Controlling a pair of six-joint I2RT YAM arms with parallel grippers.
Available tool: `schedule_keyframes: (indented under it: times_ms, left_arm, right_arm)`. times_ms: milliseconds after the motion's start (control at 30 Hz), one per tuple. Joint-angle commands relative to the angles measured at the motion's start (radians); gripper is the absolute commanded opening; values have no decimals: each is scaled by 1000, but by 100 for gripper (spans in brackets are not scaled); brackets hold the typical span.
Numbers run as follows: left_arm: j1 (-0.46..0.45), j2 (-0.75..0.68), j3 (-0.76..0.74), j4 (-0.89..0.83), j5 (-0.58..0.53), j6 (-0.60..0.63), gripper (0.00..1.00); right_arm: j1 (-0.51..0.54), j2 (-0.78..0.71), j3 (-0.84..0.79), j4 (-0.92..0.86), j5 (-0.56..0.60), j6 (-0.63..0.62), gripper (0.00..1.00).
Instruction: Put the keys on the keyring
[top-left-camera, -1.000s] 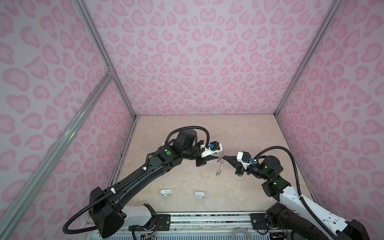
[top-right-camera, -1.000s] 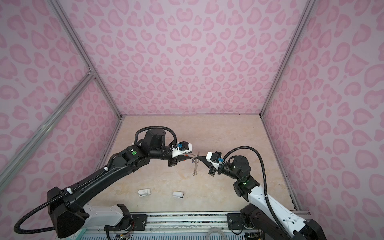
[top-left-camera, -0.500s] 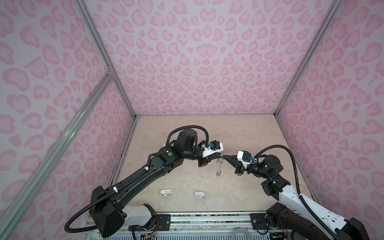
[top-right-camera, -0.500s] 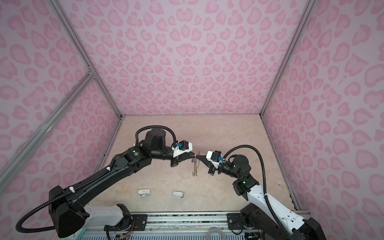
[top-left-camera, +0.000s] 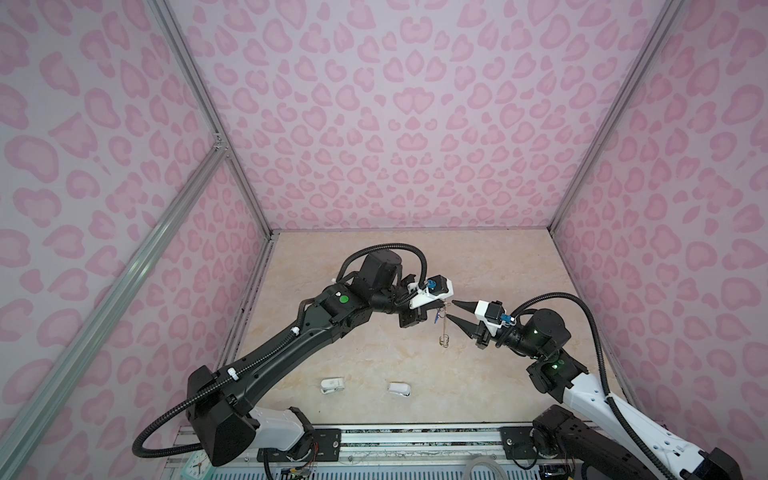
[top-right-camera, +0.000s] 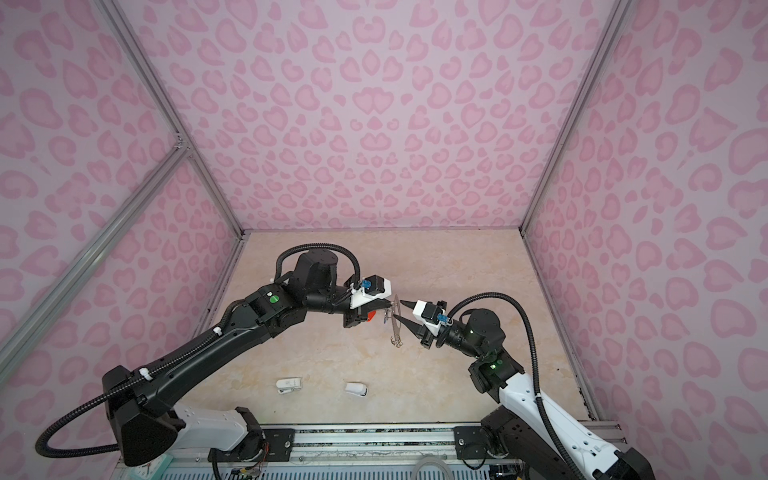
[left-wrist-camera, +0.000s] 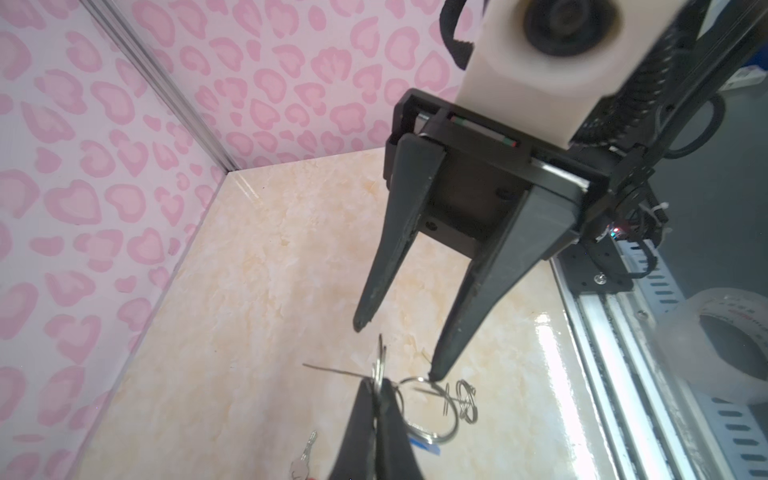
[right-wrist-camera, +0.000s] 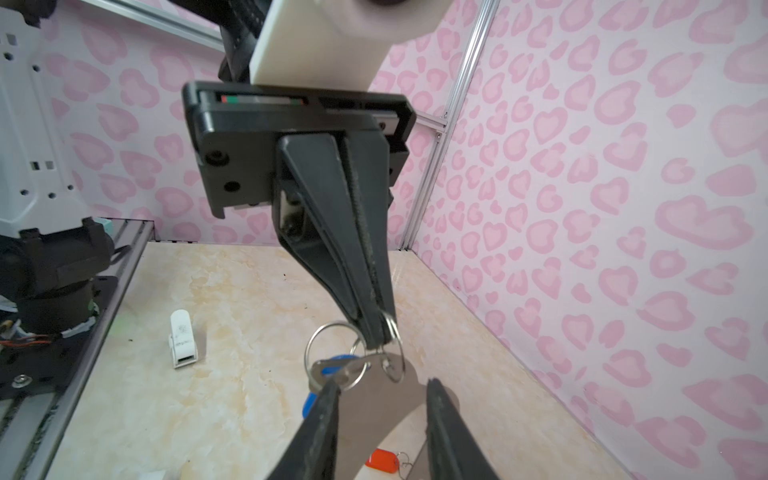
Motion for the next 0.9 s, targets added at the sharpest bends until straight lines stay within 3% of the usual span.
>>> schedule_keyframes:
  times_ms: [0, 500, 867]
  left_arm:
    - [-30, 36, 86, -165, -143, 92, 3]
    - [-109, 128, 255, -358, -290, 205, 3]
    - [-126, 144, 279, -364, -298, 216, 3]
  right_arm:
    - [0, -17, 16, -94, 55, -67, 38]
    - [4, 0, 1, -3, 4, -2, 26]
    - [8, 18, -11, 55, -25, 27, 21]
